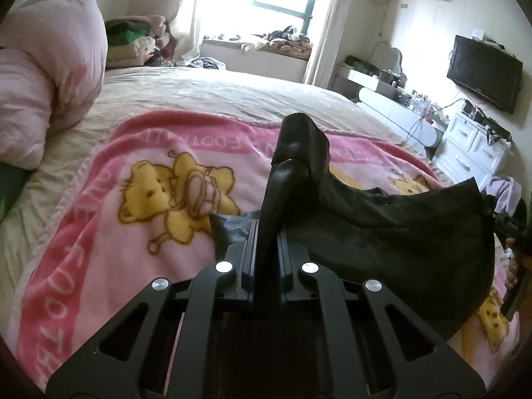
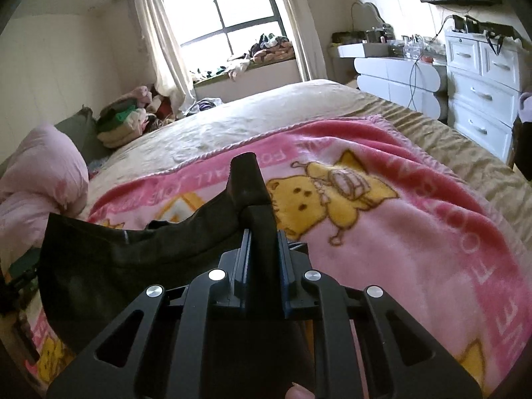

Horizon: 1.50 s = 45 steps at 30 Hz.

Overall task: Fold large clothes
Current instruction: 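Lower the folded jacket and open both grippers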

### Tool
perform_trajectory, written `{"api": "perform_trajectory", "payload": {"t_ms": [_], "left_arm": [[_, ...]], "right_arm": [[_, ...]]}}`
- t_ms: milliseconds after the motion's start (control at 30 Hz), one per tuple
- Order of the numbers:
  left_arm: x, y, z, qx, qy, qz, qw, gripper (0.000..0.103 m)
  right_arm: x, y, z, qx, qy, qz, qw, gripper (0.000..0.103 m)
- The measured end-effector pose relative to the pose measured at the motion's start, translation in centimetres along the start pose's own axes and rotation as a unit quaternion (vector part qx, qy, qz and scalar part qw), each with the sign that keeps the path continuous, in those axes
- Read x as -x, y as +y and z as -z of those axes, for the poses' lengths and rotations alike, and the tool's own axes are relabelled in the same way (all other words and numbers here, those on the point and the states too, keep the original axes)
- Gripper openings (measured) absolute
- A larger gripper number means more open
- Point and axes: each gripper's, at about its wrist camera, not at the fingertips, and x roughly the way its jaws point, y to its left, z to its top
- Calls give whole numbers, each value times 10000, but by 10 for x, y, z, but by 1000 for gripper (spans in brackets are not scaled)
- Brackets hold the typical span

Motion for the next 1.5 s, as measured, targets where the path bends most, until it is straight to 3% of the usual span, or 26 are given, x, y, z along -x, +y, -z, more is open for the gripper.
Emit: {"api": "perform_trajectory", "payload": {"t_ms": [300, 800, 1200, 1300, 1367, 1400, 1467, 1500], "left_arm": [[-22, 9, -2, 209, 117, -80, 9997, 4], [-47, 14, 3, 186, 366, -304, 9987, 4], [-73, 27, 23, 227, 689, -641, 9953, 12], [-69, 28, 23, 235, 677, -724, 9948, 24], [-63, 35, 23, 395, 711, -770, 9937, 50], [-61, 38, 24, 464, 727, -757, 9934, 56], [-58, 48, 27, 762, 834, -572, 9919, 81], [-57, 54, 30, 983, 910, -405, 9902, 84]], "right_arm": [[-22, -6, -2, -239, 116, 15, 9996, 13], [-56, -12, 17, -51, 547, 478, 9973, 14], [-76, -25, 32, -235, 962, 630, 9931, 24], [-70, -28, 32, -390, 961, 637, 9926, 34], [-63, -31, 33, -523, 965, 636, 9919, 52], [-61, -33, 33, -568, 975, 605, 9918, 58], [-54, -37, 36, -730, 1079, 354, 9908, 74], [-51, -38, 38, -781, 1093, 318, 9904, 79]]}}
